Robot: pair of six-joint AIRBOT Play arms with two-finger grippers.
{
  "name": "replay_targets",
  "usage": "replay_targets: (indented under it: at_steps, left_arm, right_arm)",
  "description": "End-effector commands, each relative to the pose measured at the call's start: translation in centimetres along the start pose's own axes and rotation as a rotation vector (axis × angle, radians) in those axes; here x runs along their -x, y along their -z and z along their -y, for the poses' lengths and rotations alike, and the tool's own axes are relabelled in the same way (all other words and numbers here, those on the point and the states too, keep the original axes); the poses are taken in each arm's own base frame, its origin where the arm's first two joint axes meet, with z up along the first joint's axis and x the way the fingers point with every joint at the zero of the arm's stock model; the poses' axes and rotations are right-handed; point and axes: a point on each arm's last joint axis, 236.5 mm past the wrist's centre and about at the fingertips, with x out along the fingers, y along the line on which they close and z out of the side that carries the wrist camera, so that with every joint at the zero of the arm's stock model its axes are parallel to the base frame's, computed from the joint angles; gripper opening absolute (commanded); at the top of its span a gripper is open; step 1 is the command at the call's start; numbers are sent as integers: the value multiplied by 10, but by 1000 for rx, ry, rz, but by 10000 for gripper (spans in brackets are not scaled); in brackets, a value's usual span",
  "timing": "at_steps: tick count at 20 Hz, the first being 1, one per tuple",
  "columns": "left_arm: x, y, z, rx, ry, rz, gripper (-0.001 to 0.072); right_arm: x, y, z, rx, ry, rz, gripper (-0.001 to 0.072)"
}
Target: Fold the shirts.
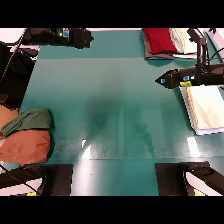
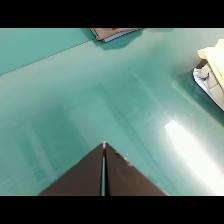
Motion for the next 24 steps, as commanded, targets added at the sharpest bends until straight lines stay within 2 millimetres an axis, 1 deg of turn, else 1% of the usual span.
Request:
replay_targets:
  at_steps: [1, 11, 12, 14, 15, 16, 18, 20, 21, 22, 23, 24]
  left_arm:
    - [0, 0, -1, 0, -1, 0, 30]
    - [0, 0, -1, 1, -1, 1, 30]
    - [0, -2, 2, 16, 8, 7, 30]
    - [1, -18, 1, 12, 4, 78, 30]
    - [7, -19, -6, -3, -20, 72, 29]
    - [18, -13, -21, -23, -68, 33, 30]
    - [57, 10, -68, 8, -213, -72, 30]
    - [104, 41, -119, 70, -360, -155, 30]
    - [125, 67, -143, 111, -434, -210, 30]
    - [143, 96, -163, 148, -497, -279, 30]
    - [158, 133, -182, 200, -559, -362, 31]
    - [169, 168, -200, 248, -612, -435, 32]
  right_arm:
    - [0, -1, 0, 0, -1, 2, 21]
    - [0, 1, -1, 0, -3, -6, 21]
    - [0, 2, -1, 0, -5, -11, 21]
    - [0, 6, -2, 0, -9, -28, 21]
    - [0, 8, -3, 0, -11, -36, 21]
    - [0, 8, -3, 0, -11, -36, 21]
    - [1, 9, -3, 2, -10, -37, 21]
    - [1, 9, -3, 1, -11, -37, 21]
    - [1, 9, -3, 2, -11, -37, 21]
    - [1, 8, -3, 1, -11, -35, 21]
    - [1, 7, -3, 1, -10, -31, 21]
    - [1, 7, -3, 1, -9, -29, 21]
